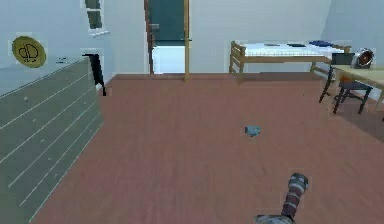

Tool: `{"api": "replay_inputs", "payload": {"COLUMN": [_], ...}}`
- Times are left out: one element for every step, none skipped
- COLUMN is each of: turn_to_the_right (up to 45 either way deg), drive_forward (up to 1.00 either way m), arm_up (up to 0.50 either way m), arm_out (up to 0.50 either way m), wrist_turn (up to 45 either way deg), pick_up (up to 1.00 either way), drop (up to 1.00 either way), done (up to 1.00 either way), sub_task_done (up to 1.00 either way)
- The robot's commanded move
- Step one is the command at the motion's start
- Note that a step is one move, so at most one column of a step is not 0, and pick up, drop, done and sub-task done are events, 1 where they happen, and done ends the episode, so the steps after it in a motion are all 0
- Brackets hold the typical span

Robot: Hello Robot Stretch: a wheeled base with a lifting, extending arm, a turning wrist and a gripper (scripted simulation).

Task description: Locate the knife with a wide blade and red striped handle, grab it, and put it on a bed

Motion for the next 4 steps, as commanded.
{"api": "replay_inputs", "payload": {"turn_to_the_right": [0.0,0.0,3.0,0.0], "drive_forward": [1.00,1.00,0.00,0.45], "arm_up": [0.00,0.00,0.00,0.00], "arm_out": [0.00,0.00,0.00,0.00], "wrist_turn": [0.0,0.0,0.0,0.0], "pick_up": [0.00,0.00,0.00,0.00], "drop": [0.00,0.00,0.00,0.00], "done": [0.00,0.00,0.00,0.00], "sub_task_done": [0.00,0.00,0.00,0.00]}}
